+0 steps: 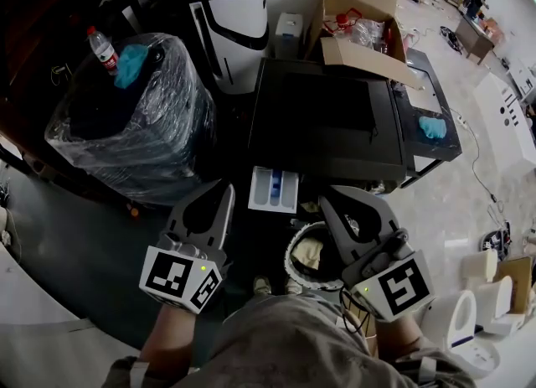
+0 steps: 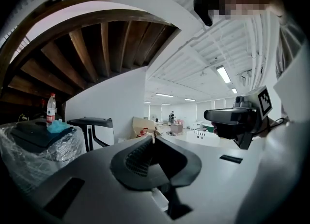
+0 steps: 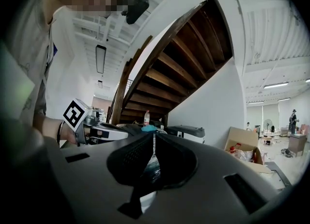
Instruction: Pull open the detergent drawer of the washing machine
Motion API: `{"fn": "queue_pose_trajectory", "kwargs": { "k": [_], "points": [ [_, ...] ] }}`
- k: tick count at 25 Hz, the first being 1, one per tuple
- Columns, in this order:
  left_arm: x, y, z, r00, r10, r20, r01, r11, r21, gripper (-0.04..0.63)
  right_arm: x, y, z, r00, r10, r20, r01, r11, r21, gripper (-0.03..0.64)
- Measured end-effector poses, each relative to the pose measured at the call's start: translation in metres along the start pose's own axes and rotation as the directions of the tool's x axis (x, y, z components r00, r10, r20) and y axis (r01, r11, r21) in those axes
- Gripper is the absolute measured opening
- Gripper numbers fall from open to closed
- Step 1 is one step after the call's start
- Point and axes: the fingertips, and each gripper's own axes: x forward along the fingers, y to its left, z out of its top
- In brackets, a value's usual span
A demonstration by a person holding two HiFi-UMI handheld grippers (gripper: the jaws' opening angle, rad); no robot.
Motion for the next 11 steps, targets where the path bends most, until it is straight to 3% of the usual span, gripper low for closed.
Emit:
{"fn": "queue_pose_trajectory", "kwargs": {
  "k": [11],
  "points": [
    [0.0025,-0.0009,0.0002,1.000,-0.017,-0.024,0.017,1.000,0.011,0.028,0.0096,-0.0053,-0.0078,1.000,-0.004,-0.014,0.004,1.000,-0.001,0.038]
  ]
}}
